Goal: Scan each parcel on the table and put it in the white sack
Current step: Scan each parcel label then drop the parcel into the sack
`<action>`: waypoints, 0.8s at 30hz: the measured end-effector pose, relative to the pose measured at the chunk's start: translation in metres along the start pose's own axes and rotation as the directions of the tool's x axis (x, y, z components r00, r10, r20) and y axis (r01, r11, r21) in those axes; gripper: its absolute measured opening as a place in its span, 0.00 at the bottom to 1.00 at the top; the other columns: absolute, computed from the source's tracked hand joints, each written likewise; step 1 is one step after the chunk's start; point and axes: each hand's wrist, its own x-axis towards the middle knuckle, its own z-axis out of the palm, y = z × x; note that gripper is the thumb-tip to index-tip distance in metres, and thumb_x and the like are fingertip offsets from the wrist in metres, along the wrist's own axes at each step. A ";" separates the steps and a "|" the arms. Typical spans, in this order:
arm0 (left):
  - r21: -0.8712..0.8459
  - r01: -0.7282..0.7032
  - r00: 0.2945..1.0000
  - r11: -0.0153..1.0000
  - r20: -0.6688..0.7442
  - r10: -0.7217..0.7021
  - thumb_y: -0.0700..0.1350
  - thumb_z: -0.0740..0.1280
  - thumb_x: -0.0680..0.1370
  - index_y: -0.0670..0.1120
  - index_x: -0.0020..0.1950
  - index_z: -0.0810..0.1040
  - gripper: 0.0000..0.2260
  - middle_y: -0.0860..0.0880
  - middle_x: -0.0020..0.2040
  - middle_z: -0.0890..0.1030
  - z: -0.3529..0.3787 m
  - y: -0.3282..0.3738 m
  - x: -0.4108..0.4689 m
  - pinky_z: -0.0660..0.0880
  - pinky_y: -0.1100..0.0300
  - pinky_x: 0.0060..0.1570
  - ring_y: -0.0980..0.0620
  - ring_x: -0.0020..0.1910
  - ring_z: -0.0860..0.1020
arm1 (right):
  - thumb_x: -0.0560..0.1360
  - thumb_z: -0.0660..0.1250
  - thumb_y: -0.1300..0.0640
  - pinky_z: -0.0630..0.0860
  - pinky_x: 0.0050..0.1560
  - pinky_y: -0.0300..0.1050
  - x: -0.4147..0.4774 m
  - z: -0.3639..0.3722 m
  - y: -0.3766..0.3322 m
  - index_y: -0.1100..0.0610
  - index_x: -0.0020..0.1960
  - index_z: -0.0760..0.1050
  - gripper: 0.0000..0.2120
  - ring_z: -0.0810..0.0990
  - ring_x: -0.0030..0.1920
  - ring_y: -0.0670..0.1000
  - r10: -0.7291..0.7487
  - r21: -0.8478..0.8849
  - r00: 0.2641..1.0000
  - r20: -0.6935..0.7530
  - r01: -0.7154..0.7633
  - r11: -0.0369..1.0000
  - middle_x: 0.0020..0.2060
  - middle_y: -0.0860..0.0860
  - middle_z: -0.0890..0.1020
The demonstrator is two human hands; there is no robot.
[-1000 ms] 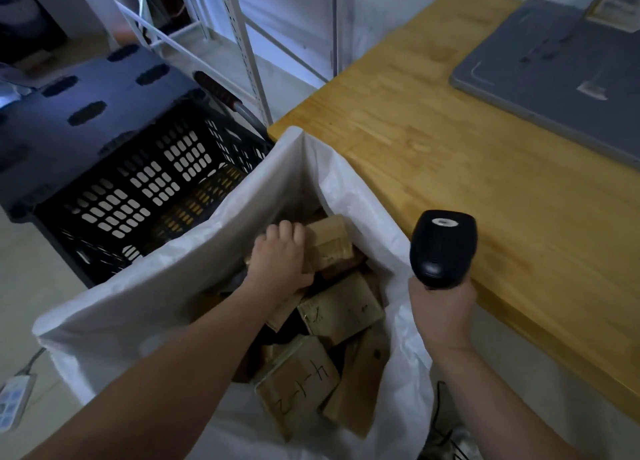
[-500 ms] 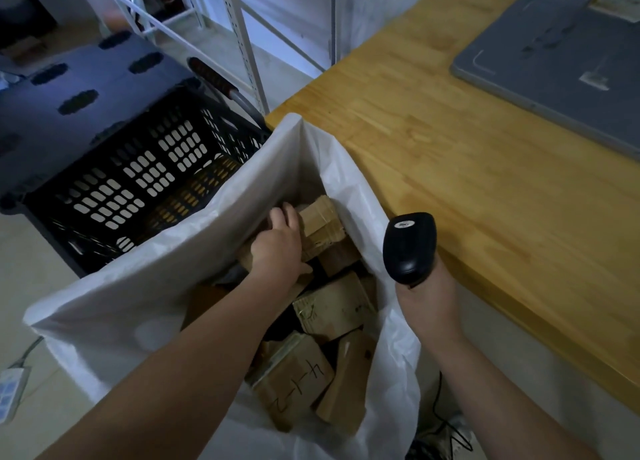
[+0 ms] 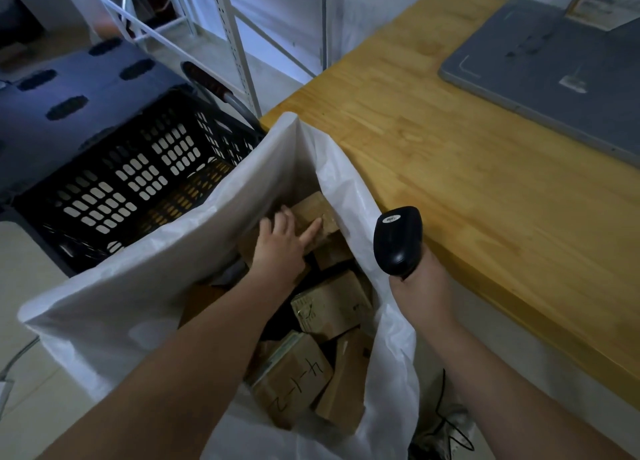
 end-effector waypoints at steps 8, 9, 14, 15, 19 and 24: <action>-0.075 0.094 0.987 0.993 -0.126 -0.103 0.56 0.62 0.79 0.58 0.77 0.39 0.37 0.36 0.71 0.55 0.001 -0.009 -0.035 0.66 0.46 0.61 0.37 0.65 0.64 | 0.70 0.69 0.67 0.69 0.39 0.44 -0.004 0.003 0.005 0.60 0.49 0.72 0.10 0.76 0.41 0.55 -0.004 -0.014 0.999 -0.041 0.003 1.000 0.40 0.55 0.77; -0.069 0.083 0.990 0.994 -0.110 -0.090 0.59 0.62 0.79 0.58 0.78 0.38 0.38 0.36 0.72 0.54 0.006 -0.007 -0.036 0.65 0.45 0.63 0.37 0.67 0.63 | 0.70 0.69 0.68 0.68 0.38 0.42 -0.005 0.005 0.004 0.58 0.47 0.71 0.10 0.76 0.39 0.54 -0.013 -0.001 0.999 -0.044 0.013 1.000 0.39 0.54 0.77; -0.075 0.039 0.993 0.996 0.112 -0.030 0.58 0.59 0.81 0.55 0.79 0.43 0.33 0.36 0.78 0.43 0.033 0.021 -0.015 0.58 0.43 0.71 0.34 0.75 0.52 | 0.71 0.67 0.70 0.61 0.33 0.32 -0.008 0.011 0.003 0.57 0.49 0.71 0.12 0.70 0.34 0.41 -0.034 -0.046 0.999 -0.018 0.033 0.998 0.34 0.45 0.71; -0.072 0.039 0.990 0.997 0.142 -0.028 0.56 0.58 0.81 0.54 0.79 0.44 0.32 0.36 0.78 0.41 0.033 0.025 -0.013 0.57 0.42 0.71 0.34 0.75 0.50 | 0.71 0.67 0.70 0.61 0.33 0.32 -0.007 0.010 0.004 0.59 0.51 0.73 0.12 0.71 0.35 0.44 -0.027 -0.067 1.000 0.001 0.027 0.997 0.36 0.47 0.72; -0.118 0.025 0.997 0.993 0.070 -0.017 0.53 0.57 0.82 0.54 0.78 0.54 0.25 0.37 0.78 0.45 0.022 0.027 -0.015 0.57 0.43 0.71 0.35 0.74 0.54 | 0.70 0.67 0.68 0.66 0.34 0.38 -0.006 -0.002 0.008 0.62 0.57 0.73 0.15 0.75 0.41 0.53 -0.013 -0.129 1.000 0.022 0.016 0.992 0.42 0.52 0.76; -0.242 -0.071 0.983 0.968 -0.182 0.027 0.51 0.62 0.80 0.50 0.73 0.66 0.22 0.41 0.76 0.61 -0.035 0.045 -0.026 0.61 0.45 0.68 0.40 0.72 0.62 | 0.72 0.70 0.58 0.68 0.35 0.42 -0.011 -0.044 0.006 0.58 0.57 0.73 0.15 0.75 0.40 0.52 0.003 -0.196 0.999 -0.050 -0.013 0.980 0.41 0.50 0.76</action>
